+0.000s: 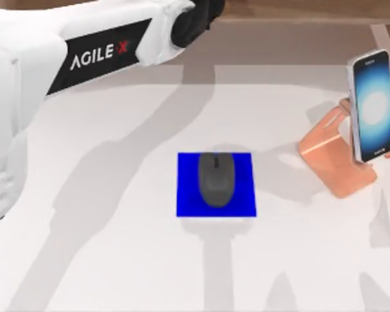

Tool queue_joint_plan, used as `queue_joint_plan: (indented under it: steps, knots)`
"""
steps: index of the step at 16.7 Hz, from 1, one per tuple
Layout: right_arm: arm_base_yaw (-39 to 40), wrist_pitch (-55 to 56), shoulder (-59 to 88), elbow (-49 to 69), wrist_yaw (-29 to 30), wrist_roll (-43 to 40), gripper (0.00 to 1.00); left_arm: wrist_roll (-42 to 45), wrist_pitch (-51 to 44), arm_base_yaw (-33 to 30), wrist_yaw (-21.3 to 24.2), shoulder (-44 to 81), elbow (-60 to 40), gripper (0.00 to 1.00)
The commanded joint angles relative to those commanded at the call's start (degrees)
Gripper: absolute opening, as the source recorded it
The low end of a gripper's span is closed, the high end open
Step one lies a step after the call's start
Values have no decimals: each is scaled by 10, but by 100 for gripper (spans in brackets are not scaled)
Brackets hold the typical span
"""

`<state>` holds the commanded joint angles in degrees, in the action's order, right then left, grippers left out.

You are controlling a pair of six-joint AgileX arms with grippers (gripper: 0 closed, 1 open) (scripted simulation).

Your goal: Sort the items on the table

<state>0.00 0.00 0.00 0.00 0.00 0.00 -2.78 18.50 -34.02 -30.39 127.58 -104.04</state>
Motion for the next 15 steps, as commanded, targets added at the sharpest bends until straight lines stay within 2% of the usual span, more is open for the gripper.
queue_joint_plan:
  steps: [5,15]
  knots:
    - [0,0,0,0,0,0,100,-1,2,5,-3,2,7,0]
    - [0,0,0,0,0,0,100,-1,2,5,-3,2,7,75]
